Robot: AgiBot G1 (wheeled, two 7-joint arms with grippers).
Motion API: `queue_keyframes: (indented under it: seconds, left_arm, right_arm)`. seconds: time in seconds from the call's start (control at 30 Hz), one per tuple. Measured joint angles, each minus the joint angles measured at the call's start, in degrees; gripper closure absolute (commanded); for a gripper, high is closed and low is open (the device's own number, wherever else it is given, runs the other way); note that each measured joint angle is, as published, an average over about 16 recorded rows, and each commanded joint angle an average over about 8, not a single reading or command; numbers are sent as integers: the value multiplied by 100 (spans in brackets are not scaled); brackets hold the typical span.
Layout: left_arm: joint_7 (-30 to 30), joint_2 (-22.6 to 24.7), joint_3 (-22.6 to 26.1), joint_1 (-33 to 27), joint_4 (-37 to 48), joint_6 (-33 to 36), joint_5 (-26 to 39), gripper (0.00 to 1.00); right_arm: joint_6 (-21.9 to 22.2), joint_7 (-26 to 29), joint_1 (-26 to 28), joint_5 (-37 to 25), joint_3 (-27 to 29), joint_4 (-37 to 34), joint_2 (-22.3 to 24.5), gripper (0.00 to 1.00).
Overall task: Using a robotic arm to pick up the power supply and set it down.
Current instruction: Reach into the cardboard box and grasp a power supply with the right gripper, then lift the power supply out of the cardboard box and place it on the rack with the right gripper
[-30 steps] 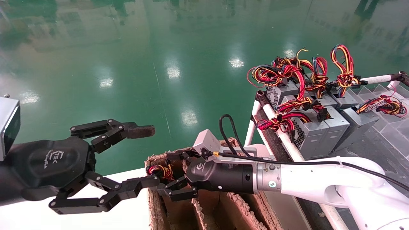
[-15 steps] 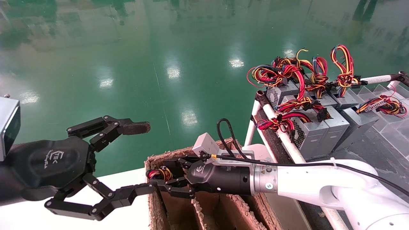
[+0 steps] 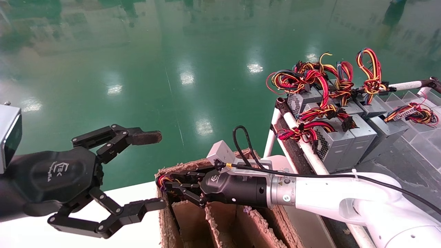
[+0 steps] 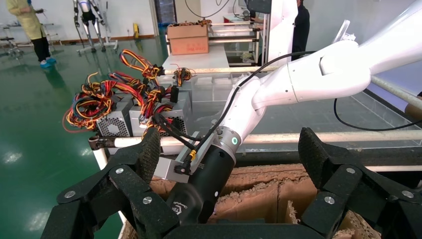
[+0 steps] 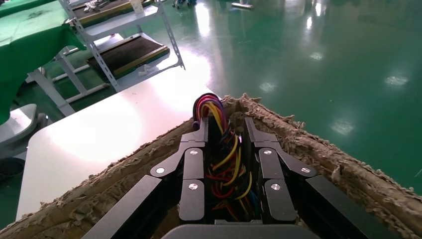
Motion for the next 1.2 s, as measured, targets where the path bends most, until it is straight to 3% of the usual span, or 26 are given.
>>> queue_keyframes:
  seconds: [0.53, 1.2]
  left_arm:
    - [0, 0, 0, 0, 0, 0, 0, 0]
    - [0, 0, 0, 0, 0, 0, 0, 0]
  right_arm:
    - [-165, -192, 17, 385, -67, -230, 25, 100]
    - [-844, -486, 182, 1042, 258, -467, 311, 100]
